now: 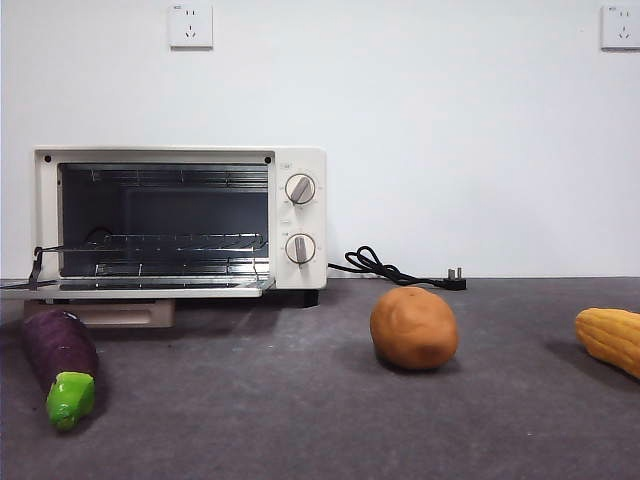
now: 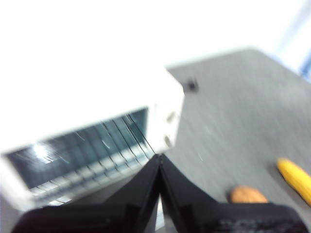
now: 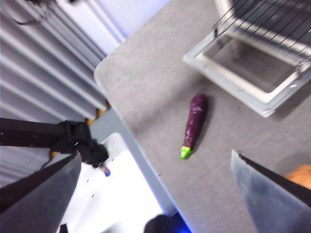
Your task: Take the eggplant from the table,put the eggplant in the oven
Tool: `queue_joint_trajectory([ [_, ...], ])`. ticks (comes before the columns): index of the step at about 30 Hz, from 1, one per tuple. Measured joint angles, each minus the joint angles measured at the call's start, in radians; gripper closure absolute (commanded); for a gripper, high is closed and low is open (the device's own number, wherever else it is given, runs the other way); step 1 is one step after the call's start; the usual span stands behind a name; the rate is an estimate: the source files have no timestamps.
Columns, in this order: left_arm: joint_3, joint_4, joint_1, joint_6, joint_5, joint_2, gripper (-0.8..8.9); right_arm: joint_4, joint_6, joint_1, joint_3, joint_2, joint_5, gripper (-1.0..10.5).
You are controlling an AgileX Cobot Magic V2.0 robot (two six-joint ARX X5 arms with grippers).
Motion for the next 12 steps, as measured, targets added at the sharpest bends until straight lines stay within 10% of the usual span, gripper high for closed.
queue_joint_trajectory([
  [12, 0.000, -0.211, 0.000, -0.004, -0.078, -0.222, 8.19, 0.039, 0.000, 0.210, 0.000, 0.189, 0.037, 3.2],
])
